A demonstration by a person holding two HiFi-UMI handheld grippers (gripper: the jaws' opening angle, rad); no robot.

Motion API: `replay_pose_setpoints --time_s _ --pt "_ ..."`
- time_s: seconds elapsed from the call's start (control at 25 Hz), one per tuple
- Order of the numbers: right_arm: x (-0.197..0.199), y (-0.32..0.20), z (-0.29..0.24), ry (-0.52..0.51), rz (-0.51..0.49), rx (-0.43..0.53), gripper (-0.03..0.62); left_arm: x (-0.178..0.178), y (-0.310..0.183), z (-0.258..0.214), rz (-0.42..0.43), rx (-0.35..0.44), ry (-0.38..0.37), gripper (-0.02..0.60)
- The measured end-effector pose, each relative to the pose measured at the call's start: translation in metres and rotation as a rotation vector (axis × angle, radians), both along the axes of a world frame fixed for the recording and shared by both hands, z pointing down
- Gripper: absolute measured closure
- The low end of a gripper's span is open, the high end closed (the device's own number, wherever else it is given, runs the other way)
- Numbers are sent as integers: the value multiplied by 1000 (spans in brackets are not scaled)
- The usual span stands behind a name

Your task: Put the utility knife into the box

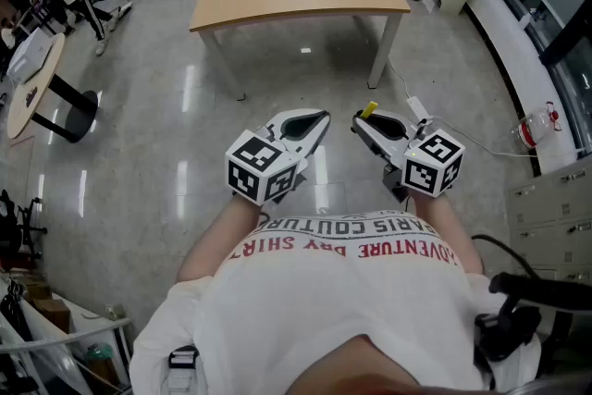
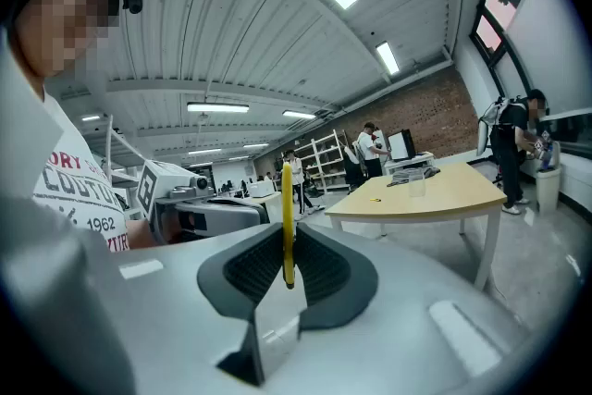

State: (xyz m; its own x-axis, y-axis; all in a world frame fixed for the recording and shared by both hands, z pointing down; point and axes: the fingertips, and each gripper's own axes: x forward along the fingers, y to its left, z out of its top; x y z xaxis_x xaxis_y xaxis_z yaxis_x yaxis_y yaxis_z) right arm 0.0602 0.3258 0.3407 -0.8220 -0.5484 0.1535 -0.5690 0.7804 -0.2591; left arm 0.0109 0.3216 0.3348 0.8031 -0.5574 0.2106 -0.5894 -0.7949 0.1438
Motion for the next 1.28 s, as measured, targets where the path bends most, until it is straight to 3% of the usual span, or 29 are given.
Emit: replay_pose_setpoints --time_s 1.28 --pt "-20 -25 13 -8 -7 -42 553 -25 -30 20 -6 -40 25 580"
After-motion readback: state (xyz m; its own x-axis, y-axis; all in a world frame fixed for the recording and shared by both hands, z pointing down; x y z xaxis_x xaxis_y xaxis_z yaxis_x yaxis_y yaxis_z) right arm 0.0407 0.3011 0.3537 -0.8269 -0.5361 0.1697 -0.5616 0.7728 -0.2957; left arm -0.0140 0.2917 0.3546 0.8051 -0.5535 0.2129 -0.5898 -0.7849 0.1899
